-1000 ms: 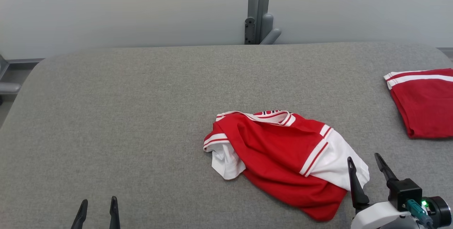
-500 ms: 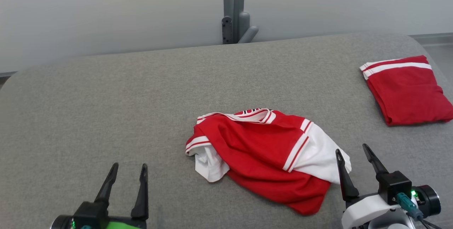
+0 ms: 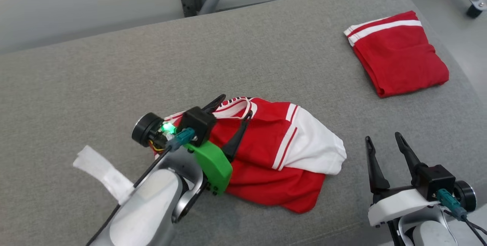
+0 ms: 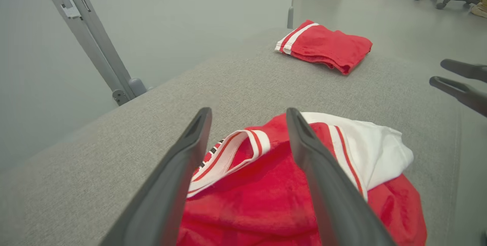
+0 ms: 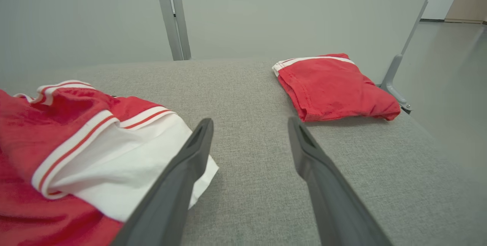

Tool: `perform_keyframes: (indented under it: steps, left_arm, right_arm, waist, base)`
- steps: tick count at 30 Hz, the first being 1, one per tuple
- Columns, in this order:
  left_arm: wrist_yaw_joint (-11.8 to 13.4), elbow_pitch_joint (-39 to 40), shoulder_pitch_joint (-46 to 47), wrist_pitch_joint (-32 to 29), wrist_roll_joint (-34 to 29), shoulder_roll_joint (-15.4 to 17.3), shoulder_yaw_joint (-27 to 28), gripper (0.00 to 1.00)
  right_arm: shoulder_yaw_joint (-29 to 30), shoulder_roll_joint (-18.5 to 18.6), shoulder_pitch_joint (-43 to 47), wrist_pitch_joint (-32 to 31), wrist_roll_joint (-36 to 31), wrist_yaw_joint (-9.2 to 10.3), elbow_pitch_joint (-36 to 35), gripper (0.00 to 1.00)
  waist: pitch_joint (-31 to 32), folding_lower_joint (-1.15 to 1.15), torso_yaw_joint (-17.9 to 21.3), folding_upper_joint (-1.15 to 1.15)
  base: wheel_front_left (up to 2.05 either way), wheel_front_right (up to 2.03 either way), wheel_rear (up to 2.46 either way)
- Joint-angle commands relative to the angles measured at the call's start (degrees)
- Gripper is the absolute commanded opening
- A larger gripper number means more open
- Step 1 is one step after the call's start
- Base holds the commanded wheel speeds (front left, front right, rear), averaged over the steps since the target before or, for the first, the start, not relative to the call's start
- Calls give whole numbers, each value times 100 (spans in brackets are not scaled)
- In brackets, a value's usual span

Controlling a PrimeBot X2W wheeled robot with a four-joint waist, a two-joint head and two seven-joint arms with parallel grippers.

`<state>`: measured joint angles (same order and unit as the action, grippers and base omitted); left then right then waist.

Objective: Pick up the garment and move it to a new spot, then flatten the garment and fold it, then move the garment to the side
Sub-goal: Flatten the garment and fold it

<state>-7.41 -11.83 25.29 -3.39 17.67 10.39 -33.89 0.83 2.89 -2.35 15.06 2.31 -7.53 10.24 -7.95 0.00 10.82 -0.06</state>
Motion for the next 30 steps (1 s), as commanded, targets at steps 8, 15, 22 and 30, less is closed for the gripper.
perform_keyframes:
  steps: [8, 15, 22, 30]
  left_arm:
    - [-5, -810, 701, -651, 755, 229, -496, 100]
    - [22, -1265, 682, -963, 887, 452, -538, 87]
    - [9, -866, 1042, -614, 1303, 424, -335, 0]
    - [353, 161, 2131, -130, 1178, 987, 591, 0]
  right_arm:
    - [-15, 1, -221, 16, 401, 10, 40, 100]
    - [29, 2, -225, 16, 593, 10, 85, 100]
    - [18, 4, -230, 16, 723, 10, 132, 100]
    - [-28, 5, -188, 16, 753, 10, 180, 100]
  waist:
    - [-691, 0, 859, 6]
    - [-658, 0, 959, 6]
    - [-576, 0, 891, 6]
    - [-390, 0, 866, 6]
  base:
    - [0, 0, 0]
    - [0, 0, 0]
    - [0, 0, 0]
    - [0, 0, 0]
